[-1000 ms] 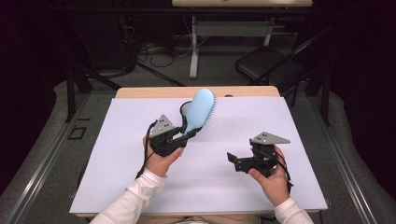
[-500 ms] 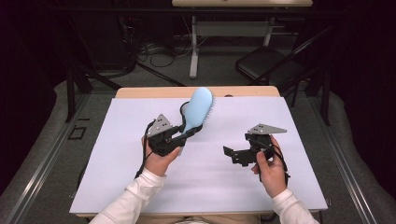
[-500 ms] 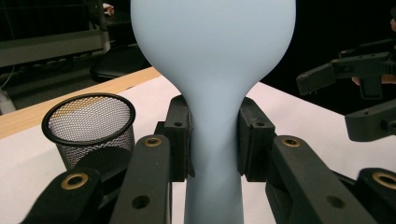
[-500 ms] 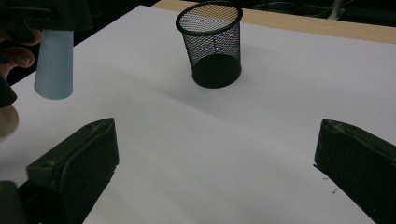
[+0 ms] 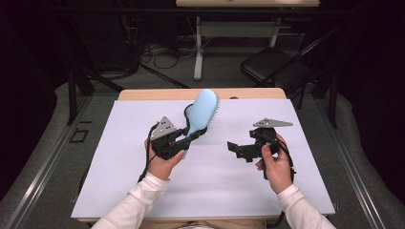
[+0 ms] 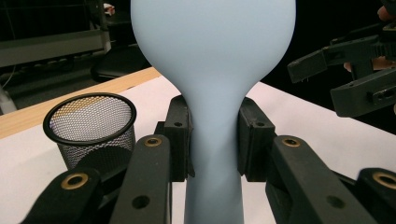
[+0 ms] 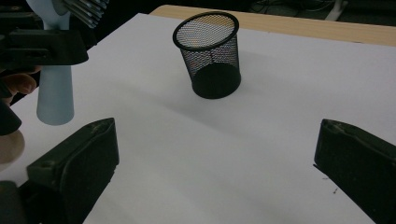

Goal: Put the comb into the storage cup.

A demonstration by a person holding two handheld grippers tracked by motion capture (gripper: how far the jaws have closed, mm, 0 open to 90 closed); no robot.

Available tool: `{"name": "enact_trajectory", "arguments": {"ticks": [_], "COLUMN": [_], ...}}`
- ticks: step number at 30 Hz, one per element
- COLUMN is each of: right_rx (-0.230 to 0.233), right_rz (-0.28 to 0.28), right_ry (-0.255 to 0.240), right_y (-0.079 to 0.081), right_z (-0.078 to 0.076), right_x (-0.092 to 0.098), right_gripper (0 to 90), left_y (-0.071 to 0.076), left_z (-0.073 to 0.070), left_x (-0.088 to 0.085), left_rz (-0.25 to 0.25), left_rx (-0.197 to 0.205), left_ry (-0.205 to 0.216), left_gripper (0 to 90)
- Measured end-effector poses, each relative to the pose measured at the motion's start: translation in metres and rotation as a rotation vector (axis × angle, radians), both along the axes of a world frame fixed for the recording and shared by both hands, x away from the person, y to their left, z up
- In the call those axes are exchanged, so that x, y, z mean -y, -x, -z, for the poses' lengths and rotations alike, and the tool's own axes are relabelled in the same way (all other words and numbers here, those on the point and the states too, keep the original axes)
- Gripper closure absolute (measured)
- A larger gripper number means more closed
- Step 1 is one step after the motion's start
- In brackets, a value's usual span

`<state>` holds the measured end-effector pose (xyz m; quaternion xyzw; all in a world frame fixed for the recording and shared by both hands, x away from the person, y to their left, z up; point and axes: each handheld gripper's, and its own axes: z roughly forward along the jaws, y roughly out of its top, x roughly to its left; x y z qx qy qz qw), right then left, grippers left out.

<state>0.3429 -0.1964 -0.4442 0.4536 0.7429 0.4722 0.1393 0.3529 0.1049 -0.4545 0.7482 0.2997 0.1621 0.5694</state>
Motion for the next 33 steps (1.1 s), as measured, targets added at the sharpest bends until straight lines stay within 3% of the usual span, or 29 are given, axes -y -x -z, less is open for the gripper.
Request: {"name": "enact_trajectory", "arguments": {"ticks": [33], "right_rx": [-0.068], "right_rz": [-0.069], "right_ry": [-0.093], "right_y": [-0.024], "right_z": [-0.036], "right_x": [-0.018], "right_gripper": [0.0], "left_y": [-0.002], "left_z": [0.005], "left_x": [0.001], "left_rz": [-0.016], "left_rx": [-0.003], "left_ry": [-0.008], "left_gripper": [69.5]}}
